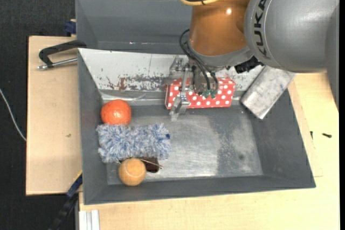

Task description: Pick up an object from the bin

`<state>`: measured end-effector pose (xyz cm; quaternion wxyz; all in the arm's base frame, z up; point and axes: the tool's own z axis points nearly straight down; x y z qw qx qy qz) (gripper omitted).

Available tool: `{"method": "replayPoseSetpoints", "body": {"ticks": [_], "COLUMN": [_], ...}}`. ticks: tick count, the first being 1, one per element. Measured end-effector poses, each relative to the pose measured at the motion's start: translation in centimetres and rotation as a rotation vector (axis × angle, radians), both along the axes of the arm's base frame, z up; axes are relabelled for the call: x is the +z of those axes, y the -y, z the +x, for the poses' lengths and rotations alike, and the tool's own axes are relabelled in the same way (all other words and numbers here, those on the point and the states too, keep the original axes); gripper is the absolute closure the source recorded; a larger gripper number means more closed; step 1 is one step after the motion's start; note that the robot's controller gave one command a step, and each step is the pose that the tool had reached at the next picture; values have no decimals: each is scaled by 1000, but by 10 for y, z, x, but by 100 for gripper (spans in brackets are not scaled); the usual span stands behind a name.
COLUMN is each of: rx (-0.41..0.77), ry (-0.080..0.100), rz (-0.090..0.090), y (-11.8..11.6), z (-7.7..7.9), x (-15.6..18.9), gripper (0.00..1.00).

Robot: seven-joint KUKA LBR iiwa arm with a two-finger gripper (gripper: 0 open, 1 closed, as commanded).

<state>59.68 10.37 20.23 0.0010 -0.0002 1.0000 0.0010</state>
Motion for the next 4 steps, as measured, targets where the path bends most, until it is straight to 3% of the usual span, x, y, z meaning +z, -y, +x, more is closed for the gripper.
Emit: {"method": "replayPoseSetpoints", "body": {"ticks": [1, 2, 3, 4], "rx": [92, 158, 157, 260], "ry": [3, 1, 1, 10], "rz": [-1, 1, 1, 0], "y": [-18, -16, -16, -46], "z": [-12, -35, -35, -32], "x": [-47, -127, -127, 40], "gripper": [0, 100, 100, 100]}}
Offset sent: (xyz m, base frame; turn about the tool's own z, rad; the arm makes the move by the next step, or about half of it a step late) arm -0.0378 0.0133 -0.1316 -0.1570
